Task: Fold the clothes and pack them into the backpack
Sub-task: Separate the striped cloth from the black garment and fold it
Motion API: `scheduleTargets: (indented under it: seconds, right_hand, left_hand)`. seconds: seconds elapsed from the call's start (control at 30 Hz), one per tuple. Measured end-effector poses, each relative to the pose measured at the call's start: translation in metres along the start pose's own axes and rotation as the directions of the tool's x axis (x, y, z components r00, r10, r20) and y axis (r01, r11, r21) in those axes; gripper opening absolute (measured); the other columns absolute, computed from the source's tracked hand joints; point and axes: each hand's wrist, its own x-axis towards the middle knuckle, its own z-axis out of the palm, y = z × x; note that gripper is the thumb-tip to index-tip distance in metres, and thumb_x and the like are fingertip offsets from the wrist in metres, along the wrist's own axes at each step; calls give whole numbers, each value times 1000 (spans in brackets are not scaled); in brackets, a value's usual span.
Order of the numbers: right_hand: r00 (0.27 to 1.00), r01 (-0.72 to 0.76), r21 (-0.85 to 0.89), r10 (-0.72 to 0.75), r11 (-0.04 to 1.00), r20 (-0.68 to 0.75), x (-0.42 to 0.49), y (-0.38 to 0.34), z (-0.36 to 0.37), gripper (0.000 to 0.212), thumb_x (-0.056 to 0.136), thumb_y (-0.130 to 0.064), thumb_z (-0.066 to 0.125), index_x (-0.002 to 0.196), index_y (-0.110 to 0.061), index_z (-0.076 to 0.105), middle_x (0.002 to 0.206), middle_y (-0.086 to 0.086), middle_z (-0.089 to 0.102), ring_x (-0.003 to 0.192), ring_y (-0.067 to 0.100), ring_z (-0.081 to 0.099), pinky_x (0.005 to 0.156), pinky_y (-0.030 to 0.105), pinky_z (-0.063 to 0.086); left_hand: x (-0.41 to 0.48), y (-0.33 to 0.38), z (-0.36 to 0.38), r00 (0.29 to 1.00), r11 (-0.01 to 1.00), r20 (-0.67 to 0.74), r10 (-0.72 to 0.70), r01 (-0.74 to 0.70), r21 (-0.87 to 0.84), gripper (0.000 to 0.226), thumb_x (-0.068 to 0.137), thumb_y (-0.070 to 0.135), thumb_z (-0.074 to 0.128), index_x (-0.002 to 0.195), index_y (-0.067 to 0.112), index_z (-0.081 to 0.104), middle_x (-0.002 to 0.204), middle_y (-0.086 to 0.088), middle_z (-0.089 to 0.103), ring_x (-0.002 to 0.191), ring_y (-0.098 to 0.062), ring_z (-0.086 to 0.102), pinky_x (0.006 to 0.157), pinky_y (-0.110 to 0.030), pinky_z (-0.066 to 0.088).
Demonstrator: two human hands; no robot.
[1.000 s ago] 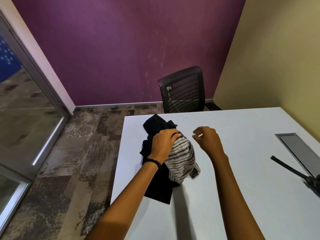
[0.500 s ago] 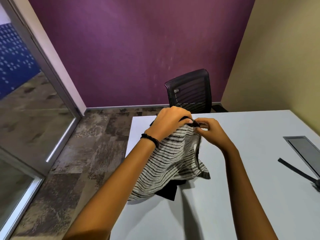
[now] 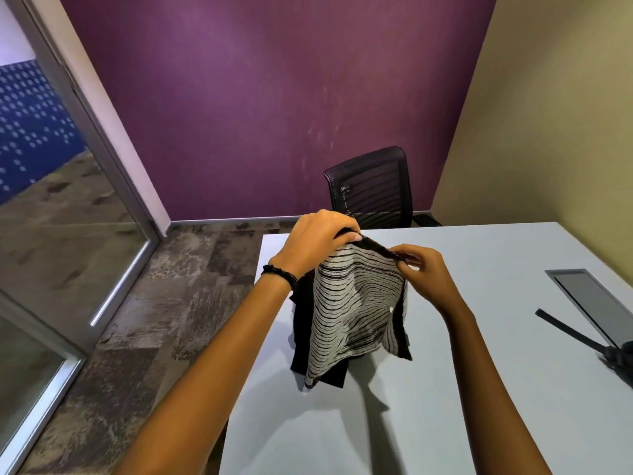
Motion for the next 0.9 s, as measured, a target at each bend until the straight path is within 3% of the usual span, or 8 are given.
scheduleTargets:
  seconds: [0.13,0.3,0.53,0.7,0.9]
  right_hand:
    - [998,-7,-18,6,1000,-67,-13,0,-2,26,84,10,55,102,0,69,93,0,66,84,12,62,77,1,45]
    - [993,-85,-85,78,993,-85,-28,7,-5,24,85,6,57,105,0,69,97,8,69,87,15,62,83,22,49]
    - [990,-117,-190,98,975,-105,-54,13,-24,27,80,13,58,103,4,69,101,18,70,89,18,62,83,25,46]
    - [985,-138,-273,104,952,-138,-71,19,-49,27,77,15,60,99,3,71,94,16,72,85,21,64,76,22,44]
    - [941,-183,-287,83,940,-327,-86,18,-88,28,78,13,57,98,-3,70,96,14,71,91,28,65,78,28,47]
  left_hand:
    - [-11,0,-8,1000,1000,-29,7,-6,17,21,92,35,56,98,21,71,95,7,72,89,-10,65,71,-24,49]
    - [-19,4,-23,996,998,-77,46,-41,57,22,92,35,55,99,23,71,96,7,72,90,-11,66,66,-19,44]
    - [-31,-2,-47,994,999,-108,22,-18,40,22,92,36,55,99,23,72,97,7,72,90,-10,66,62,-6,32]
    - [-44,-6,-64,990,1000,-140,-27,27,-1,21,91,35,58,98,21,72,97,5,72,89,-11,65,72,-20,46]
    - [-54,-18,-81,994,980,87,-62,77,-181,13,87,23,64,96,17,72,89,4,69,83,-10,61,71,-17,43]
